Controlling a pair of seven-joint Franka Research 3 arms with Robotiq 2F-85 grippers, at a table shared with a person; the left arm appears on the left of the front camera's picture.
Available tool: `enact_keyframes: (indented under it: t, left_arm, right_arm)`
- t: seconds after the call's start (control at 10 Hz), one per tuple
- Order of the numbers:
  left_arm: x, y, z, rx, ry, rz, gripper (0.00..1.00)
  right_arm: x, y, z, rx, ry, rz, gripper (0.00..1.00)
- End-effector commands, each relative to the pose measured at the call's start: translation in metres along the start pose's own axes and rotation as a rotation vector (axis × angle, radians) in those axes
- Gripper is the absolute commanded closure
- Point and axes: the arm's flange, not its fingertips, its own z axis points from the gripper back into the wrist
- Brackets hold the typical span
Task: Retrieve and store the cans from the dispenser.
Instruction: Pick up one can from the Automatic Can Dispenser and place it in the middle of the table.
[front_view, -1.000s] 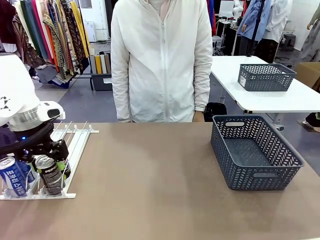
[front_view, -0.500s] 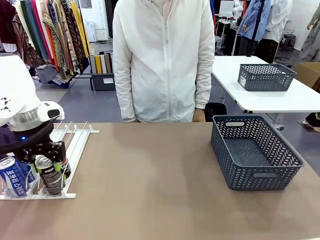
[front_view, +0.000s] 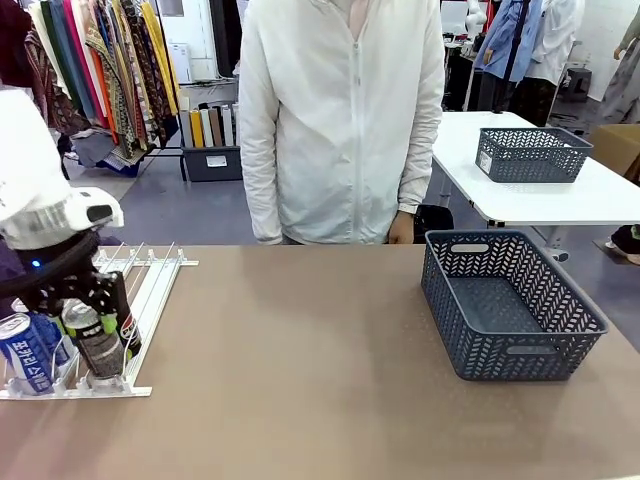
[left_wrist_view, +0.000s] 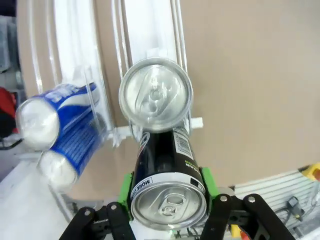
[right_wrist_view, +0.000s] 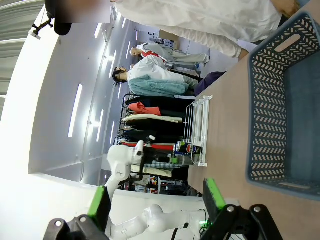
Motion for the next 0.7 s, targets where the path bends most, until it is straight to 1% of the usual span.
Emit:
enact_keyframes:
  t: [0.0, 0.1, 0.3, 0.4, 0.5, 0.6]
  left_arm:
    - [-0.03, 0.002, 0.081, -0.036, -0.02, 0.054, 1.0]
    - [-0.036, 0.005, 0.11, -0.045, -0.031, 0.083, 1.0]
    - [-0.048, 0.013, 0.157, -0.084, -0.035, 0.073, 1.0]
    - [-0.053, 0.016, 0.169, -0.098, -0.063, 0.101, 1.0]
    - [-0.061, 0.02, 0.177, -0.121, -0.09, 0.097, 1.0]
    - [-0.063, 0.022, 0.175, -0.138, -0.099, 0.093, 1.0]
  right_arm:
    - [-0.001, 0.0, 0.002, -0.001, 0.014, 0.025, 0.0]
    - [-0.001, 0.0, 0.002, -0.001, 0.014, 0.025, 0.0]
    - [-0.001, 0.0, 0.002, -0.001, 0.014, 0.025, 0.0]
    - [-0.001, 0.0, 0.002, -0.001, 0.014, 0.025, 0.0]
    - [-0.001, 0.0, 0.002, -0.001, 0.014, 0.025, 0.0]
    - [-0.001, 0.0, 0.002, -0.001, 0.014, 0.025, 0.0]
